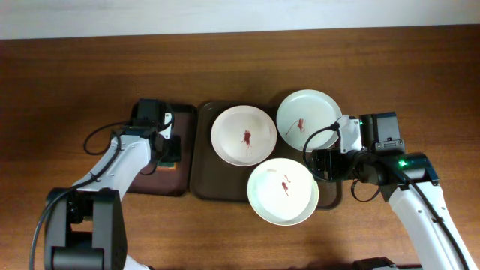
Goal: Clean dirty plates on tray and stack at the side
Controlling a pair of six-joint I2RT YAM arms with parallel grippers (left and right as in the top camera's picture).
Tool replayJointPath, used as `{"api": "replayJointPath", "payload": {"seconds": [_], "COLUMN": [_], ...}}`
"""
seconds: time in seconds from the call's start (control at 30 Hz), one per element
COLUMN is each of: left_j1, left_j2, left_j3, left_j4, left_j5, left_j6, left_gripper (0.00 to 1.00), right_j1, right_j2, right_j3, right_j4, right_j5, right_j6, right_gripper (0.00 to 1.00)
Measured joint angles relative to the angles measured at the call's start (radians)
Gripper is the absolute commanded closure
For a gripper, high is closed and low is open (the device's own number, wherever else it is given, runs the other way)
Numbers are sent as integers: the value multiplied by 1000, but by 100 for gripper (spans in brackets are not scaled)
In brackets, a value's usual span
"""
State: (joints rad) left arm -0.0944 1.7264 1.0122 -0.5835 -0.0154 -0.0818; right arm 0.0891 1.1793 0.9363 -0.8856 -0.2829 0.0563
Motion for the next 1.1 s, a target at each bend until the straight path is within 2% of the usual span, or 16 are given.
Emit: {"api": "replayJointPath", "payload": {"seconds": [0.23,0.3,0.33,0.37,0.43,0.53,0.57,0.6,0.7,0.73,0.77,0.8,0.83,1.1], "left_j1": [0,0,0,0,0,0,0,0,-3,-4,-4,-4,-4,-3], "left_j2": [0,0,0,0,0,4,13,23,54,58,60,60,60,63], "left_j3": [0,0,0,0,0,0,0,0,0,0,0,0,0,24], "left_j4": [-1,17,24,29,34,42,45,48,50,50,50,50,48,-16], "left_j5": [-8,-12,-12,-11,-11,-11,-11,-11,-11,-11,-11,-11,-12,-18], "left_j6": [4,5,6,10,8,10,8,9,10,10,10,9,10,10], "left_gripper": [72,83,92,95,92,83,73,69,72,76,82,93,98,100], "right_j1": [0,0,0,0,0,0,0,0,0,0,0,0,0,0], "right_j2": [0,0,0,0,0,0,0,0,0,0,0,0,0,0], "right_j3": [0,0,0,0,0,0,0,0,0,0,0,0,0,0], "right_j4": [0,0,-1,-1,-1,-9,-13,-14,-16,-16,-16,-16,-16,-17], "right_j5": [0,0,0,0,0,0,0,0,0,0,0,0,0,0], "right_j6": [0,0,0,0,0,0,0,0,0,1,0,0,1,0], "right_gripper": [1,1,1,1,1,1,1,1,1,1,1,1,1,1]}}
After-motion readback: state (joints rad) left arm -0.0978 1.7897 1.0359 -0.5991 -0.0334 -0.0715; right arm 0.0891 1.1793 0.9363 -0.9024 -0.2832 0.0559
